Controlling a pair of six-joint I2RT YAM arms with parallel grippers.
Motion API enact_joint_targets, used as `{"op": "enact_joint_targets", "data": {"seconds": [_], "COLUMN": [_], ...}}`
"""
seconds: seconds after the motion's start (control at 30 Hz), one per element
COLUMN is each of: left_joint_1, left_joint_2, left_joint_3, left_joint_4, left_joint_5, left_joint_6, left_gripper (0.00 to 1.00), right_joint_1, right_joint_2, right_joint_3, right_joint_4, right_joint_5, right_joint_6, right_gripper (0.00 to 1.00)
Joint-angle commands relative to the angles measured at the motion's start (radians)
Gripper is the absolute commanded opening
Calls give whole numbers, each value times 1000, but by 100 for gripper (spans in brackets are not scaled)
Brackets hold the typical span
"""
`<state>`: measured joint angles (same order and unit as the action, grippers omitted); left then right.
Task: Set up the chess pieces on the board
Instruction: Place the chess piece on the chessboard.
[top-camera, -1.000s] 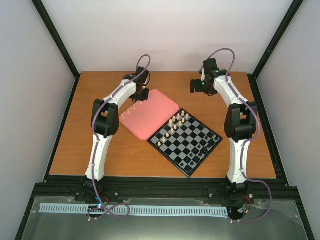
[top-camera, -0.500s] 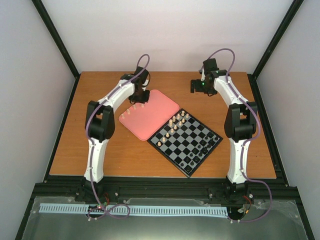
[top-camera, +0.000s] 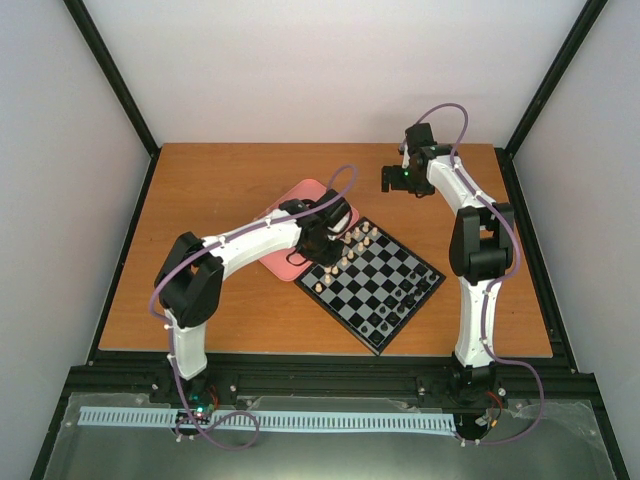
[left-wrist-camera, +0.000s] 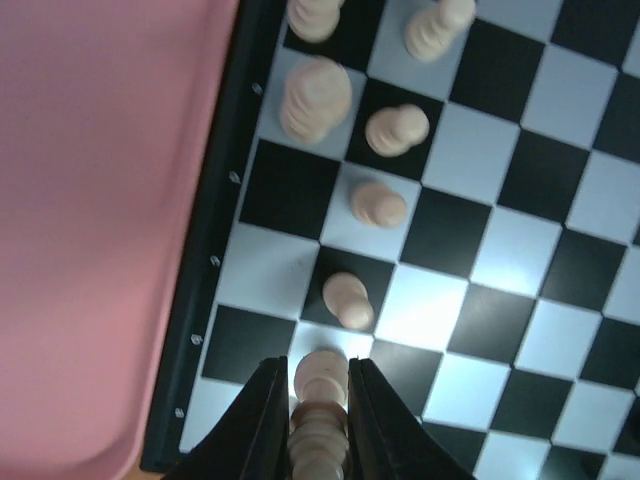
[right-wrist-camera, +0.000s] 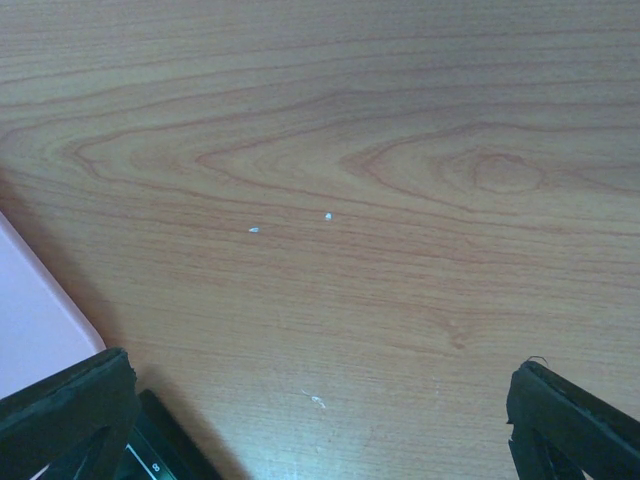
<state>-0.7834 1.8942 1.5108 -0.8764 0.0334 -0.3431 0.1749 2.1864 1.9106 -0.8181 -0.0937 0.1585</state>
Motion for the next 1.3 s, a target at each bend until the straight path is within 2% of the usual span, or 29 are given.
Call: {"op": "enact_joint_targets", "data": {"seconds": [0.0,0.23,1.27], "left_joint_1": [-7,-7,-4], "left_joint_2": [24,63,178], "left_joint_3": [35,83,129], "left_joint_4": [104,110,137], "left_joint_5": [-75,-117,-152], "left_joint_6": [-42,-28,0], "left_gripper": [11,11,12], "right_joint_1": [-7,-8,-8], "right_joint_2": [-59,-72,-33], "right_joint_3": [-9,-27,-4], "right_joint_4": [16,23,14], "right_joint_5": [5,13,15], "right_joint_6": [4,1,-2], "right_gripper": [100,100,100]}}
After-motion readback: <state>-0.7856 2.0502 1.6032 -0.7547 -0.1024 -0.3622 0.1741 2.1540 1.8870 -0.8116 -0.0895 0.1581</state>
